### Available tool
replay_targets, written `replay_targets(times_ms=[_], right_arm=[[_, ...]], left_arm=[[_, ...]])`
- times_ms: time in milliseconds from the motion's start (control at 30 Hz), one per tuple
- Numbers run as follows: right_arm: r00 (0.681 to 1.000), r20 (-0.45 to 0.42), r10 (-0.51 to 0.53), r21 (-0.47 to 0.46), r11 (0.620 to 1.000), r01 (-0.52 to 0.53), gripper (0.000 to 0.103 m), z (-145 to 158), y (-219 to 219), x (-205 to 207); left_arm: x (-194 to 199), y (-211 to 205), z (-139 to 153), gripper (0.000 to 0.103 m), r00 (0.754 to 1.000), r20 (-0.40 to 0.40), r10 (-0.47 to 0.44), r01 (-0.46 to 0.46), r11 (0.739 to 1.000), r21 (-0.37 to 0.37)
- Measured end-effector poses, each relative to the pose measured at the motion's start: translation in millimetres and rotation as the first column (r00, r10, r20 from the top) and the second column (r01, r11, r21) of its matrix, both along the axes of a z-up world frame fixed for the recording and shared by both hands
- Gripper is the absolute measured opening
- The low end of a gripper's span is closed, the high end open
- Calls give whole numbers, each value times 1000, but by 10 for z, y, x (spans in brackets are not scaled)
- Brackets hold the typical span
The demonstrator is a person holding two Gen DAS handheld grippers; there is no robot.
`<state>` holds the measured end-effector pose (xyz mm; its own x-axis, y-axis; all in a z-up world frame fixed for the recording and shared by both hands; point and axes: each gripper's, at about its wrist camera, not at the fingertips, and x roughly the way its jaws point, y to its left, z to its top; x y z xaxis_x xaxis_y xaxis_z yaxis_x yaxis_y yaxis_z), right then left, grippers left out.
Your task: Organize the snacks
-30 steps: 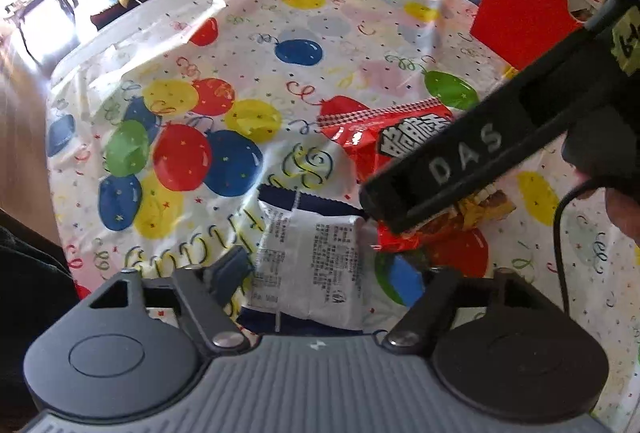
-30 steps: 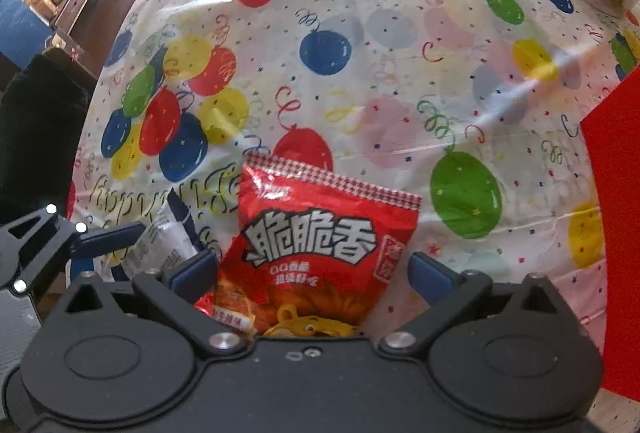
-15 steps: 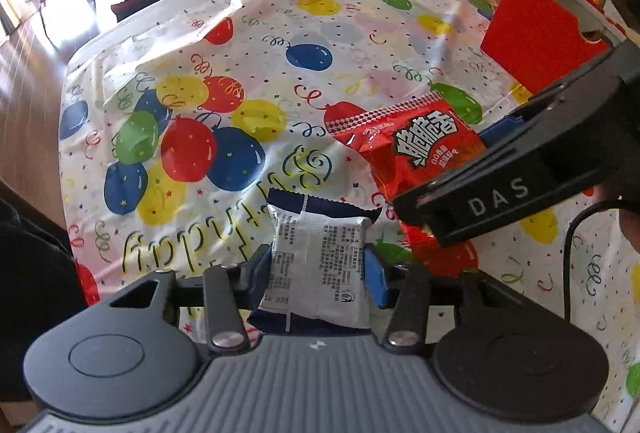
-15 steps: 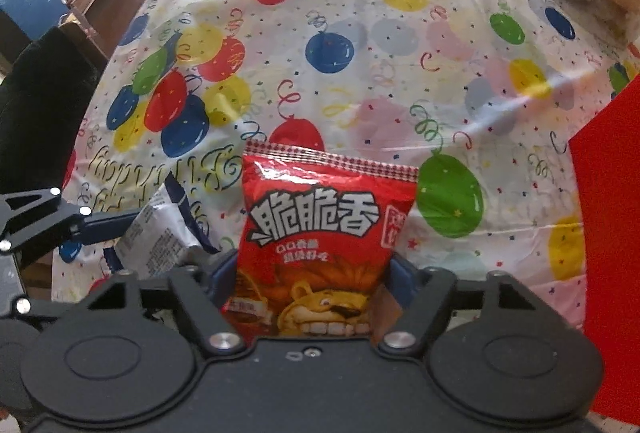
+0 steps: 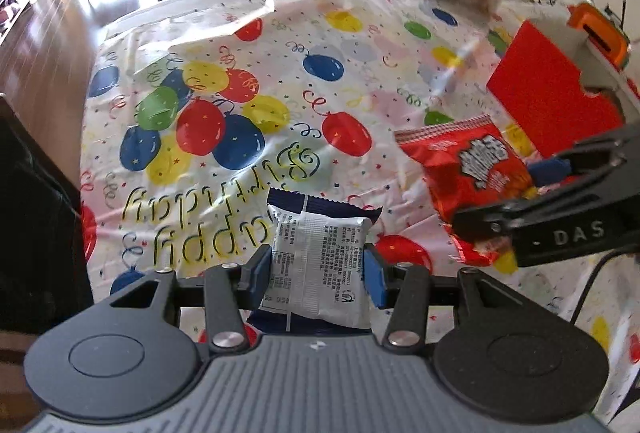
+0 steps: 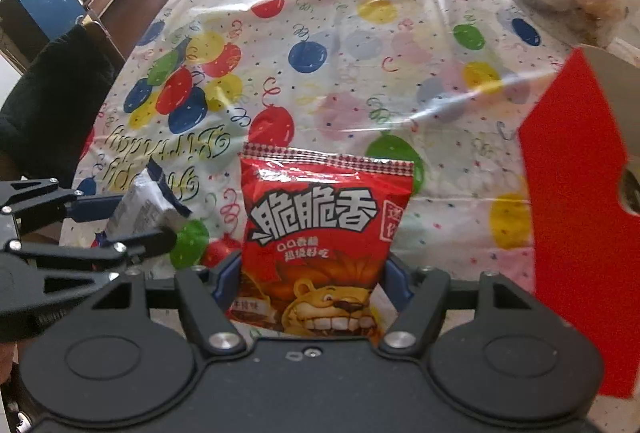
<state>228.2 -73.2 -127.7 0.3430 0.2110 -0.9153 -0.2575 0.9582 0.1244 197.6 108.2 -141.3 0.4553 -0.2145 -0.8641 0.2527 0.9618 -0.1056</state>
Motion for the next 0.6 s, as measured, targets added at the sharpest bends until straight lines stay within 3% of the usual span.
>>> replay_targets(times_ms=[600], right_arm=[[985,173,11,53,998,-21,69,803,-697,-579]], left_arm=[[-503,-376,880,47,982,64,176,-167,977,-130]])
